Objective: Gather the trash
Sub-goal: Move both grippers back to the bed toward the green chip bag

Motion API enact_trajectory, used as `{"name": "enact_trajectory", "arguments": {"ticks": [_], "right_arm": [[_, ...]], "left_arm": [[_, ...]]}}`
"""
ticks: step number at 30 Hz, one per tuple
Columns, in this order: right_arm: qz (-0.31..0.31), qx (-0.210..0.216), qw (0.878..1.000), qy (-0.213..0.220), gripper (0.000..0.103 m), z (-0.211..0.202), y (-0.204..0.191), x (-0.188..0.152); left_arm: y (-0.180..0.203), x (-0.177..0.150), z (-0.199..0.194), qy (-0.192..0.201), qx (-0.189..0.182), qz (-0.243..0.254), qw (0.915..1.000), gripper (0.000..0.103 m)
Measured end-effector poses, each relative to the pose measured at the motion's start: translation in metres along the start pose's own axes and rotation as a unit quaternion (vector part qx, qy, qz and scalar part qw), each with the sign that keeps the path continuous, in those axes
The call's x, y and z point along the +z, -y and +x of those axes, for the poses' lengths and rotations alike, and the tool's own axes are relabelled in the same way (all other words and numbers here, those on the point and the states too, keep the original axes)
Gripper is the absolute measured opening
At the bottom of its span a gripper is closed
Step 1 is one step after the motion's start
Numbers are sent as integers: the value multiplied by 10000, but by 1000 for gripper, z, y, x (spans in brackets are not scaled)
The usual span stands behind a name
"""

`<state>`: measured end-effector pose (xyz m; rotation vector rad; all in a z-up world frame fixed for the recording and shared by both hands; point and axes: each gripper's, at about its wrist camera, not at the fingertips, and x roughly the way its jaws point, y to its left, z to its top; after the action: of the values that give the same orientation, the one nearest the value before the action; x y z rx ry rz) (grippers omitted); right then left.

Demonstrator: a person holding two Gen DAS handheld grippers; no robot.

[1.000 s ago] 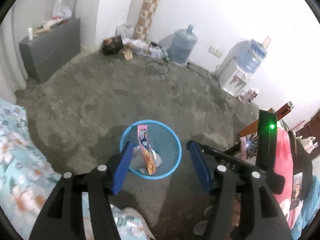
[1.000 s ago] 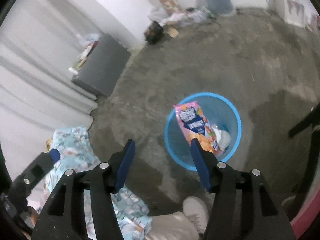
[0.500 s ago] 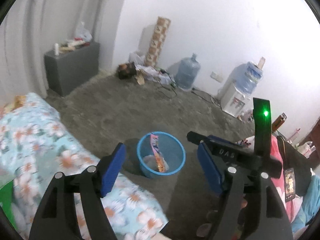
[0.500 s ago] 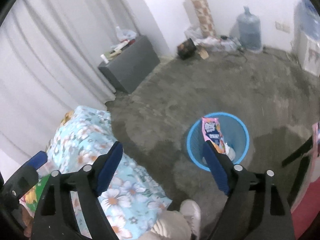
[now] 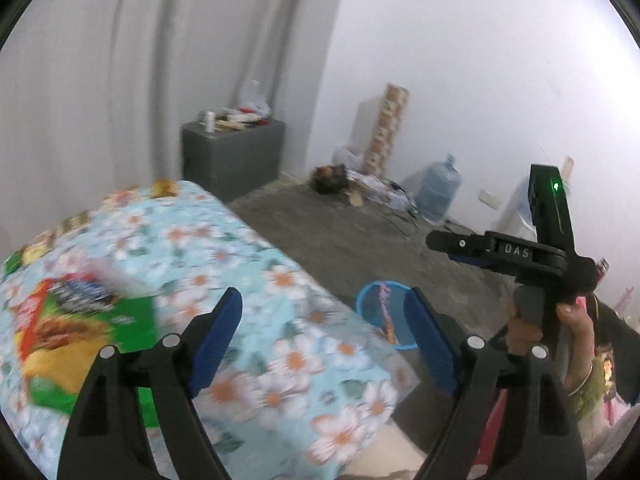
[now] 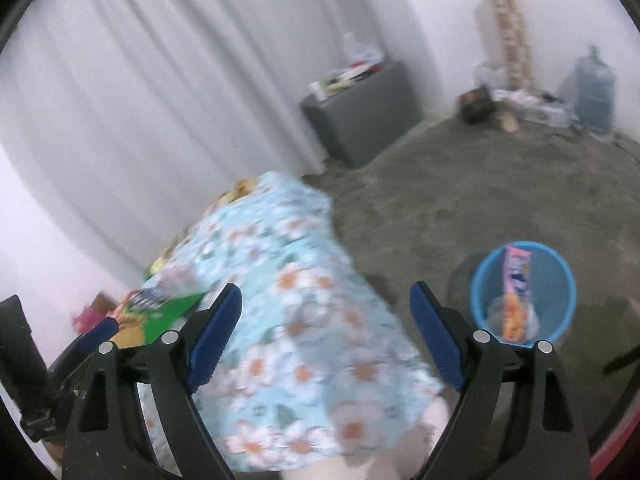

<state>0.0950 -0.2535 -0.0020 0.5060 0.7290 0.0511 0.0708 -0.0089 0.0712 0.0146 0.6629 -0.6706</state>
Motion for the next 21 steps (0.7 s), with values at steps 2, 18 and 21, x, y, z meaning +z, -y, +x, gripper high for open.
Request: {"name": "enact_trajectory", "arguments": {"ticks": [2, 18, 21], "right_arm": [[-83, 162, 9998, -110, 82, 9, -11, 2], [-115, 1282, 9851, -1141, 82, 77, -92, -11], [-205, 1344, 9833, -1212, 82, 81, -103, -11]], "left_arm": [[-18, 0, -21, 159, 100, -166, 9997, 81], [-128, -3, -114, 1028, 1036, -1279, 9810, 81], [-136, -7, -120, 1053, 1045, -1374, 9794, 81]]}}
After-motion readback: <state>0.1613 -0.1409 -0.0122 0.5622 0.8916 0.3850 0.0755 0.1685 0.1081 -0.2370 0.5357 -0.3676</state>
